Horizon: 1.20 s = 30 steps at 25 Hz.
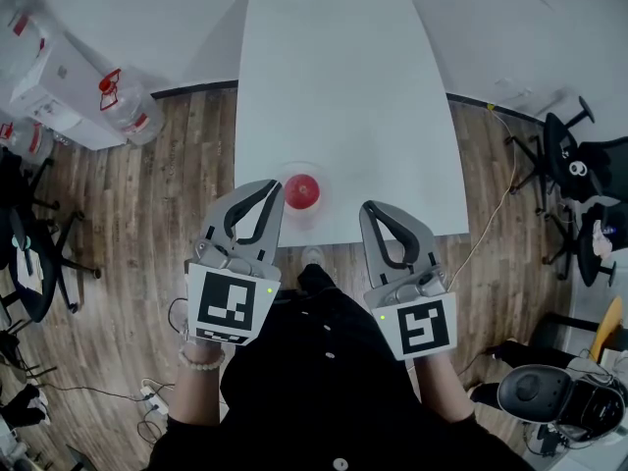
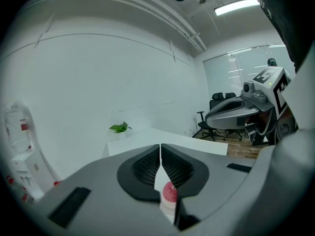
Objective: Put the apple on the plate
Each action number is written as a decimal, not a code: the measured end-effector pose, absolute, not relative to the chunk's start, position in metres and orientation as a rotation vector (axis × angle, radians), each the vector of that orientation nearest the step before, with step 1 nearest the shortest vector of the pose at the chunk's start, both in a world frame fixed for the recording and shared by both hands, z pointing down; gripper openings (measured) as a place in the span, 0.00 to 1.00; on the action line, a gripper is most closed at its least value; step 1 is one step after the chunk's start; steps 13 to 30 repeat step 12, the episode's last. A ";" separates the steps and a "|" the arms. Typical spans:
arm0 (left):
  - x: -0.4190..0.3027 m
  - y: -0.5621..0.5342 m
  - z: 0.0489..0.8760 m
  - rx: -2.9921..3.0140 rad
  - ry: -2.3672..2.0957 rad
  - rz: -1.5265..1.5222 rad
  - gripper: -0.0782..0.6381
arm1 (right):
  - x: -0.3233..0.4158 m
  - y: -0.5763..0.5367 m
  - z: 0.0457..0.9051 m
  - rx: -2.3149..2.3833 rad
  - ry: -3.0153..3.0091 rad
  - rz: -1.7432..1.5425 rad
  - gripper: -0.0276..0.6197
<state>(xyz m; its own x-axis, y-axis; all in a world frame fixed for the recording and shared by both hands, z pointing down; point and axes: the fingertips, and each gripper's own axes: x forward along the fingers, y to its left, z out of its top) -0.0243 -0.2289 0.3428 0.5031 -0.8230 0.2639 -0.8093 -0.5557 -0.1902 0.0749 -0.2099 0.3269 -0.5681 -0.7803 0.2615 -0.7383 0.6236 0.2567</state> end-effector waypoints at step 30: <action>-0.027 -0.234 0.342 -2.716 1.460 -0.482 0.14 | 0.075 -0.212 0.328 1.202 -2.487 -0.147 0.11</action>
